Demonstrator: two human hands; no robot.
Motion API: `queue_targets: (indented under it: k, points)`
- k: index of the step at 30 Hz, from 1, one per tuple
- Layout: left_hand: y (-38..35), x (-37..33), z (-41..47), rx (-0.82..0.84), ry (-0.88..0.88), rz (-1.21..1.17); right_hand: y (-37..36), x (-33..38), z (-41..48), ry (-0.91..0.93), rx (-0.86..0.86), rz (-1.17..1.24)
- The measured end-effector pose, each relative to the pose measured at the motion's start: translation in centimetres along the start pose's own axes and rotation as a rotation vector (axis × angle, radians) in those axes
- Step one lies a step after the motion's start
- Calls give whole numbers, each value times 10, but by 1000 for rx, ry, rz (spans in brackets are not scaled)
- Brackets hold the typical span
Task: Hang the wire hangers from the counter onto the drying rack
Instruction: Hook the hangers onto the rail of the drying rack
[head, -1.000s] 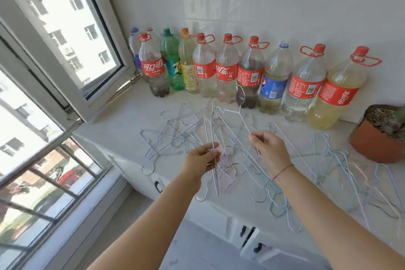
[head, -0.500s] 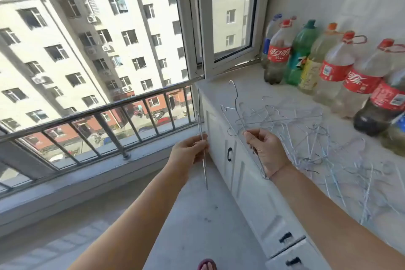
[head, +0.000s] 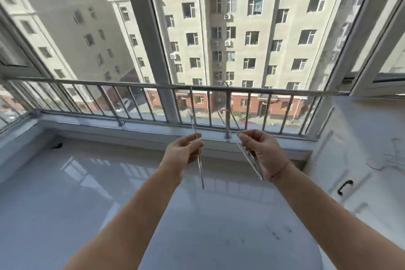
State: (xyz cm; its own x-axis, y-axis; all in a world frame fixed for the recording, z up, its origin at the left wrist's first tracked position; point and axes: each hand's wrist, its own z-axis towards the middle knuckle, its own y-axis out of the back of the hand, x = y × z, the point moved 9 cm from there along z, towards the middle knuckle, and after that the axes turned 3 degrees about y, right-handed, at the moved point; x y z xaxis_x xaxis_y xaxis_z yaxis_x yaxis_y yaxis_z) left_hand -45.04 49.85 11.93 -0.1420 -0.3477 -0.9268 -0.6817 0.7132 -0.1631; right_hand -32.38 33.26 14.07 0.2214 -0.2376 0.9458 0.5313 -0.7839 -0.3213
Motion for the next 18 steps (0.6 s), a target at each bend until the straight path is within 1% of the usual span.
queue_targets:
  k: [5, 10, 14, 18]
  points:
    - [142, -39, -17, -141, -44, -59, -147, -27, 6, -61, 168, 89]
    - [275, -85, -41, -236, -112, -63, -276, -57, 14, -59, 289, 34]
    - [363, -112, -58, -319, -153, -66, -368, -68, 15, -57, 381, 50]
    - [432, -138, -63, -376, -199, -94, -449, -77, 19, -39, 472, 26]
